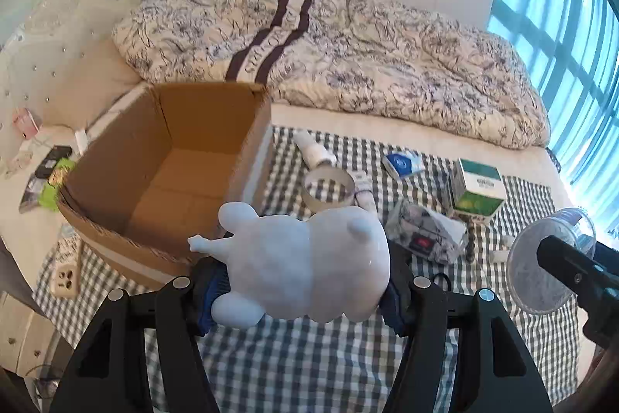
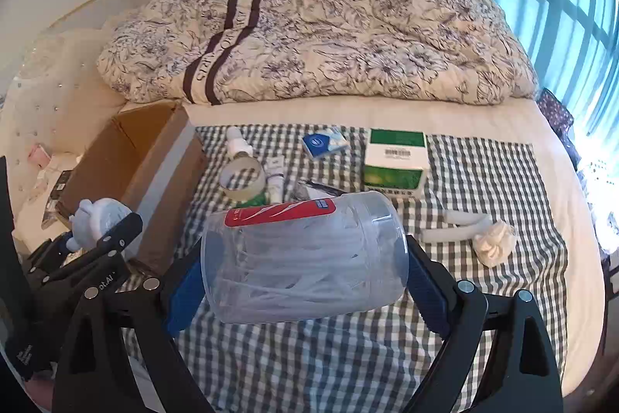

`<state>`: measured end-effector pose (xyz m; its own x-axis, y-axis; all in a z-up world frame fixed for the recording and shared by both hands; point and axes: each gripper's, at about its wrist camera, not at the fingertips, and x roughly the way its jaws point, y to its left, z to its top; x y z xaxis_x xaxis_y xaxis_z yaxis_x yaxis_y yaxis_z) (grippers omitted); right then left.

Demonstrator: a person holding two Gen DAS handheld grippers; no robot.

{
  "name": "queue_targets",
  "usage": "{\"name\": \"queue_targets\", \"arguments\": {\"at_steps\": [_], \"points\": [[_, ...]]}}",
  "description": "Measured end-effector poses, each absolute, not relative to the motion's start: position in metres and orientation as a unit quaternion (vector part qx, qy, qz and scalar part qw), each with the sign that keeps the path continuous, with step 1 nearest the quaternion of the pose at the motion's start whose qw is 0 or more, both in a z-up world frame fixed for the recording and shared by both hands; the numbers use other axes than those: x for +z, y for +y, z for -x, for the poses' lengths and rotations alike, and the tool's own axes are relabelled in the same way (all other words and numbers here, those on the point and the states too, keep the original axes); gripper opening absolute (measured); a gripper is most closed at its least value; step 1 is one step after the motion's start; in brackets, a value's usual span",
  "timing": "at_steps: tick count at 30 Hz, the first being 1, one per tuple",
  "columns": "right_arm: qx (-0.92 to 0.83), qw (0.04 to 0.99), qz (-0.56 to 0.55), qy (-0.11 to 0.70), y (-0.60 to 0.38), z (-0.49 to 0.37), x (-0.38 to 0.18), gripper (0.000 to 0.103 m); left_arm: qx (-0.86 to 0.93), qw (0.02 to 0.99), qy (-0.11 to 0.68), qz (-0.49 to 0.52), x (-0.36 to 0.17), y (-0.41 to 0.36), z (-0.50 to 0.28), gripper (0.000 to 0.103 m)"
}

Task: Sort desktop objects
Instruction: 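Carry the white toy and the clear jar over the cardboard box with both tools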

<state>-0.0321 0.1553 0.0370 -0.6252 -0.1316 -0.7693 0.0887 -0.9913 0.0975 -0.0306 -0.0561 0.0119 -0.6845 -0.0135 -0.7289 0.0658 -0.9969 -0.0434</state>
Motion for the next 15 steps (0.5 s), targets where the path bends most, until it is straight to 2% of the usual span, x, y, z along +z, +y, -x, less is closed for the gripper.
{"name": "queue_targets", "arguments": {"at_steps": [15], "points": [[-0.899,0.15,-0.412,-0.006,0.074,0.056,0.058,0.091,-0.923,0.078,0.049,-0.373,0.048,-0.122,0.041,0.066]]}}
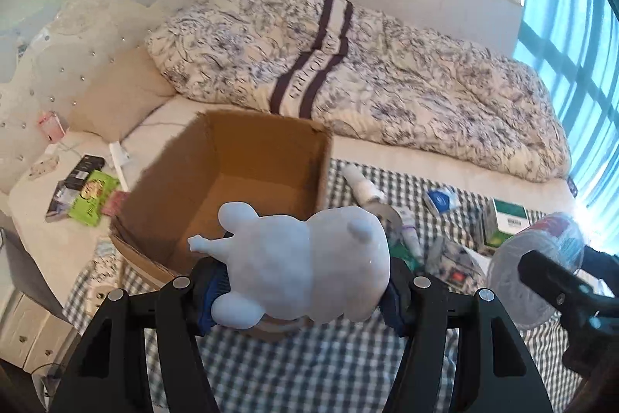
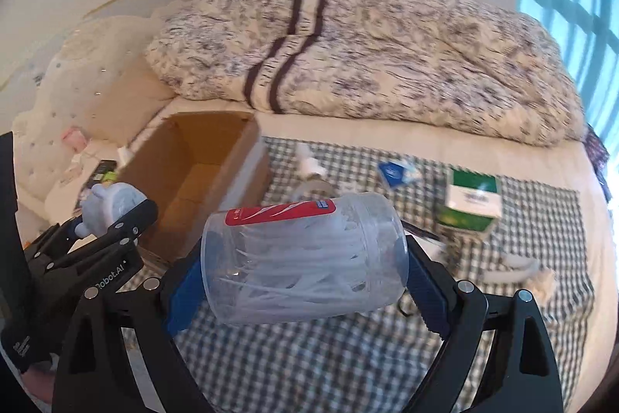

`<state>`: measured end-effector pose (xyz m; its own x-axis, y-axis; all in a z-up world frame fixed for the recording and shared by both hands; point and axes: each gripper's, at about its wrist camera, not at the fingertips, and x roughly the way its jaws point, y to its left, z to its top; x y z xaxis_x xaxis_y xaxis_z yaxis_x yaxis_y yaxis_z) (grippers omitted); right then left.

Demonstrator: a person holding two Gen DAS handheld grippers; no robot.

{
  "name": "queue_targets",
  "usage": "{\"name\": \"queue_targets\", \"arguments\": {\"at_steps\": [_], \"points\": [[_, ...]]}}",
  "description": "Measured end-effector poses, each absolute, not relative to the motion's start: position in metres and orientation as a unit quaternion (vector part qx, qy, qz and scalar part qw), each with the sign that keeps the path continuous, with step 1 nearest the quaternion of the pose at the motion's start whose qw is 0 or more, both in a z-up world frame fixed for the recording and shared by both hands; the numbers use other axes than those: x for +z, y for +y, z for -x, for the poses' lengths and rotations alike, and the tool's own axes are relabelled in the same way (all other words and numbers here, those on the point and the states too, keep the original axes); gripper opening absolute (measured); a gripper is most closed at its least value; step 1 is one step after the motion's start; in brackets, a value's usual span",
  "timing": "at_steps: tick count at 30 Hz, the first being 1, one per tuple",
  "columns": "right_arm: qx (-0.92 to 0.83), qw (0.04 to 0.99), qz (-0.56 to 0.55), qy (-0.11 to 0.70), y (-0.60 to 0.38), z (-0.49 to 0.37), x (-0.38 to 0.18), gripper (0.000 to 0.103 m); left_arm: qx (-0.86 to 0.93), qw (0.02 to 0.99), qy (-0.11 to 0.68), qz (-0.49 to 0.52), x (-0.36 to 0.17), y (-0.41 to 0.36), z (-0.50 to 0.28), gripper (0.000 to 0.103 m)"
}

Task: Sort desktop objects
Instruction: 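Carry the white toy and the clear jar over the cardboard box with both tools, then open both tools to drop the toy and the jar into the box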

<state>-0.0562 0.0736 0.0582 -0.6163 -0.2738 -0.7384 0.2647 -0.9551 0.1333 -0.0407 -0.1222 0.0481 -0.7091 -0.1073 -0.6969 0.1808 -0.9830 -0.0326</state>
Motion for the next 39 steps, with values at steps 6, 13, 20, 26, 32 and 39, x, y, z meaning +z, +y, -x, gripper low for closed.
{"name": "queue_targets", "arguments": {"at_steps": [6,13,20,26,32,39], "points": [[-0.898,0.192,-0.396,0.0,0.037,0.076,0.07,0.091,-0.924,0.118,0.061,-0.358,0.062,-0.164,0.047,0.066],[-0.891,0.231,-0.39,0.007,-0.006,0.096,0.075,0.091,-0.92,0.145,0.062,-0.359,0.06,-0.195,0.058,0.066],[-0.879,0.255,-0.403,0.007,-0.051,0.122,0.065,0.09,-0.909,0.157,0.081,-0.377,0.042,-0.22,0.071,0.066],[-0.869,0.249,-0.427,0.017,-0.087,0.151,0.038,0.09,-0.899,0.149,0.101,-0.399,0.01,-0.235,0.083,0.066],[-0.86,0.238,-0.451,0.022,-0.108,0.17,0.013,0.09,-0.89,0.148,0.105,-0.419,-0.019,-0.248,0.096,0.066],[-0.86,0.231,-0.454,0.033,-0.123,0.182,-0.001,0.091,-0.895,0.131,0.109,-0.412,-0.032,-0.257,0.105,0.072]]}}
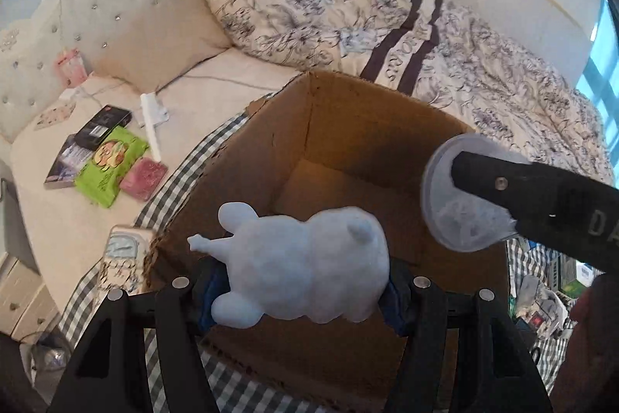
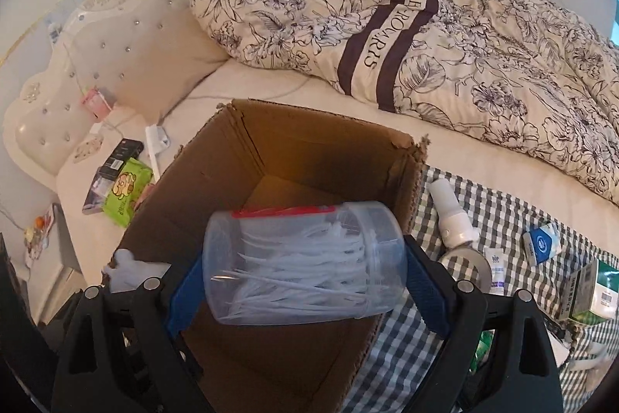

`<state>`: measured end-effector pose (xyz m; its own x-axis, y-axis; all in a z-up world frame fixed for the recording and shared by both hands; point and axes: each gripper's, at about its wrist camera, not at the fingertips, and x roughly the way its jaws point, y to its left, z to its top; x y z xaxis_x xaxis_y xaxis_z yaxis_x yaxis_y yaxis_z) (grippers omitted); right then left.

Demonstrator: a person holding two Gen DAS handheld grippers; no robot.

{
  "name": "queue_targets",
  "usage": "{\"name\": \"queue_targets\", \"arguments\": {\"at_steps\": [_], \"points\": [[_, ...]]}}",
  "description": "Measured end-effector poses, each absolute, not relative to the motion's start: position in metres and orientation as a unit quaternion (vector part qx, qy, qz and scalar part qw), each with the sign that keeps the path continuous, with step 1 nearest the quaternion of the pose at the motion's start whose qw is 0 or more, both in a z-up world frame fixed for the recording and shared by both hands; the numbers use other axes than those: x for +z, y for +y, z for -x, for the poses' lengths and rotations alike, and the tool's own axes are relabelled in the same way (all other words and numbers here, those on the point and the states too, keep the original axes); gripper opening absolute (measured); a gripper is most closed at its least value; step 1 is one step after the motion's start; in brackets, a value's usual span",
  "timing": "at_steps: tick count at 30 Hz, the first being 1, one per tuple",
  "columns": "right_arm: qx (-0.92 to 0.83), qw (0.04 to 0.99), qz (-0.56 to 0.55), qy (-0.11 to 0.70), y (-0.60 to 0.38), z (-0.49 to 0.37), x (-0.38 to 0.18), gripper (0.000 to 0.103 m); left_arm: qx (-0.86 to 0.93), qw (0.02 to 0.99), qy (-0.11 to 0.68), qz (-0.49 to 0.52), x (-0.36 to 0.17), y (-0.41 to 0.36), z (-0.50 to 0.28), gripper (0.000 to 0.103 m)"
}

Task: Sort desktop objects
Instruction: 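Open both tools to drop the toy and the jar into the box, then move both tools back over the items on the checked cloth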

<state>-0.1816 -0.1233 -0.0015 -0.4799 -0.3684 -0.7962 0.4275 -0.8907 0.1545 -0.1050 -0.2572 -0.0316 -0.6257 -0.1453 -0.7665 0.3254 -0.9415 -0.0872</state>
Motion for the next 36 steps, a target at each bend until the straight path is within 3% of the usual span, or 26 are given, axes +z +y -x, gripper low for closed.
{"name": "queue_targets", "arguments": {"at_steps": [2,3,21,36], "points": [[-0.864,0.219,-0.452,0.034,-0.123,0.184,-0.001,0.093,-0.898,0.128,0.11,-0.406,-0.032,-0.257,0.106,0.094],[-0.865,0.216,-0.451,0.031,-0.122,0.185,0.0,0.093,-0.9,0.126,0.11,-0.402,-0.031,-0.256,0.105,0.095],[-0.887,0.208,-0.412,-0.007,-0.064,0.149,0.054,0.093,-0.916,0.108,0.092,-0.375,0.014,-0.208,0.074,0.096],[-0.912,0.178,-0.369,-0.009,0.038,0.096,0.088,0.093,-0.933,0.089,0.065,-0.343,0.059,-0.123,0.043,0.099]]}}
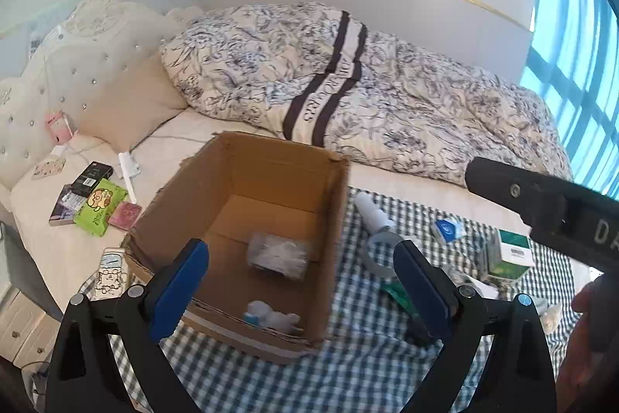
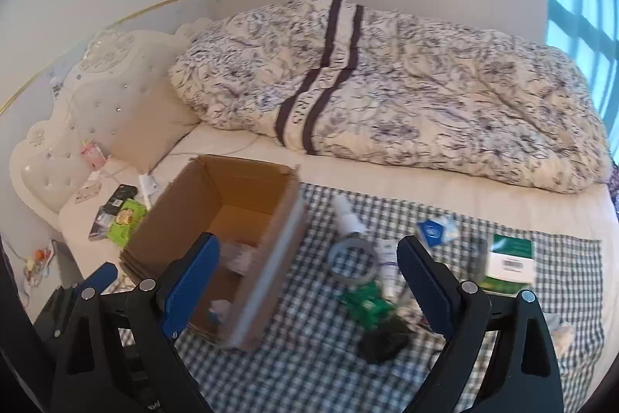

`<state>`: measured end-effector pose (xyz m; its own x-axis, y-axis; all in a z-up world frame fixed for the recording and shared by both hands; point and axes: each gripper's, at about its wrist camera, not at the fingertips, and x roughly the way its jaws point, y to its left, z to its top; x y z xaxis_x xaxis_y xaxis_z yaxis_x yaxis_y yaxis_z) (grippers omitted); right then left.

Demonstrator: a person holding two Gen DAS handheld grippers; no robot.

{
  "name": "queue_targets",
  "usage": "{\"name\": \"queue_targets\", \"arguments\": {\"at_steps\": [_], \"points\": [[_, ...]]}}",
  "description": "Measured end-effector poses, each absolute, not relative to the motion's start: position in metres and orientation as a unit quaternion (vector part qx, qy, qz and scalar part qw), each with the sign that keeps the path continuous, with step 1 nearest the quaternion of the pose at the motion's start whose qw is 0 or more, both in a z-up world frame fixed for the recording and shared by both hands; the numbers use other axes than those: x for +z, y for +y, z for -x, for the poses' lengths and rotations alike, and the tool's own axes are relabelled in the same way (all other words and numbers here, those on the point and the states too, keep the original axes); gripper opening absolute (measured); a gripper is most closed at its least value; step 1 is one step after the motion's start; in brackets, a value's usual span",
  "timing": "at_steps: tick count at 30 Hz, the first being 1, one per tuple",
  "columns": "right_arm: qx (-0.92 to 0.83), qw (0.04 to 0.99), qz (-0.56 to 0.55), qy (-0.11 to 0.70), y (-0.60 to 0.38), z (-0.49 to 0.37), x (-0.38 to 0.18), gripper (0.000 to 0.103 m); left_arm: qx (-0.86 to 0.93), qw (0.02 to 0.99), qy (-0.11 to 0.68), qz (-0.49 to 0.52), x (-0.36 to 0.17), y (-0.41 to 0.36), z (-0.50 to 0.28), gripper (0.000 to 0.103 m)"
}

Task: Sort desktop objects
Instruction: 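Move both tools back over the items on the checked cloth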

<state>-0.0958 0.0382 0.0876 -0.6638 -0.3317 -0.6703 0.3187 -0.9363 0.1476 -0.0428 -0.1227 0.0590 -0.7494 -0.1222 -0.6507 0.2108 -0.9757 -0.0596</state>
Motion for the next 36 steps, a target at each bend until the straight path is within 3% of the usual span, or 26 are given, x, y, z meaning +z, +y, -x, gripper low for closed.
{"name": "queue_targets", "arguments": {"at_steps": [19,28,36], "points": [[-0.922,0.066,-0.379,-0.038,0.214,0.069,0.046,0.093,-0.928,-0.008,0.032,-0.37,0.019,0.022,0.051,0.099],[-0.909,0.004,-0.41,-0.075,0.287,0.07,-0.007,0.093,-0.923,0.011,0.058,-0.381,-0.023,0.027,0.056,0.099],[-0.889,-0.009,-0.449,-0.089,0.315,0.071,-0.073,0.093,-0.911,0.023,0.05,-0.409,-0.092,0.029,0.064,0.099]]}}
